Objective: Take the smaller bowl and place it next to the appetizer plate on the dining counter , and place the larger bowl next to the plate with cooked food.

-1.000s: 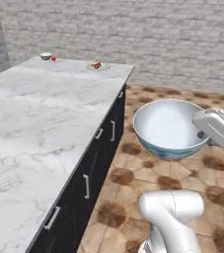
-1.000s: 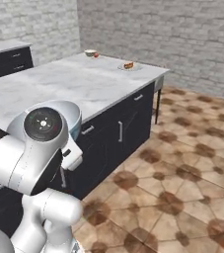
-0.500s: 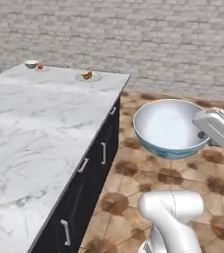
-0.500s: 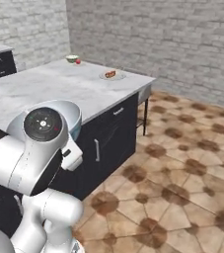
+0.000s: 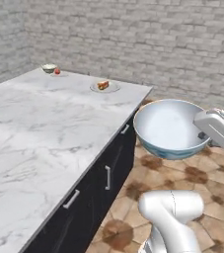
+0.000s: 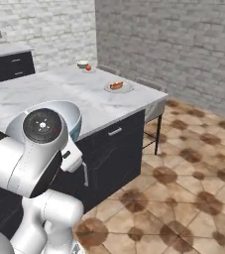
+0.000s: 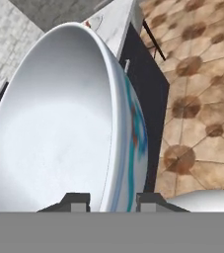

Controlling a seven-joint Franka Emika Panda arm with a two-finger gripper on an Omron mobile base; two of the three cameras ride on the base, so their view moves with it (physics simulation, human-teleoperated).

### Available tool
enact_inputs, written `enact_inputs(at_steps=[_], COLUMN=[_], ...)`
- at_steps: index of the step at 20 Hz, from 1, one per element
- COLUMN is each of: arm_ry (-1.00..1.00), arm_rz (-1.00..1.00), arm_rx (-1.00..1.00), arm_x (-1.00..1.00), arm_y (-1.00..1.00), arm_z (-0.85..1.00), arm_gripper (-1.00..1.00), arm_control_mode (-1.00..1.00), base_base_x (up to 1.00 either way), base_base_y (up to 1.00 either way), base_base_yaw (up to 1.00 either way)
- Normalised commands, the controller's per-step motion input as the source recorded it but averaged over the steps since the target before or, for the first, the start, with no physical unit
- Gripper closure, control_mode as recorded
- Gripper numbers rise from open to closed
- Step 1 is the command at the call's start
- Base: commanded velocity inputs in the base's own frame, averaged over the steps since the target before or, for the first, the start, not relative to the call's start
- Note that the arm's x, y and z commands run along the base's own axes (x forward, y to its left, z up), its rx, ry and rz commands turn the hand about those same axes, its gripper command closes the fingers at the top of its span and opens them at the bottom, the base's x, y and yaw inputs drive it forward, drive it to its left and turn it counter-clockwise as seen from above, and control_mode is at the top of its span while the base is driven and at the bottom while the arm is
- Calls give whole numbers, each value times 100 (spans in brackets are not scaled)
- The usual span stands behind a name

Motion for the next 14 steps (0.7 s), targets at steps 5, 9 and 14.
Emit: enact_inputs(at_steps=[5,9,14], arm_ry=[0,0,0], arm_rz=[0,0,0], arm_rx=[0,0,0], arm_x=[0,0,0], arm_y=[0,0,0], arm_z=[0,0,0], arm_gripper=[100,100,100], arm_control_mode=[100,100,100], base_base_x=[86,63,81], base_base_y=[-97,-98,-100], base_base_yaw=[24,25,29])
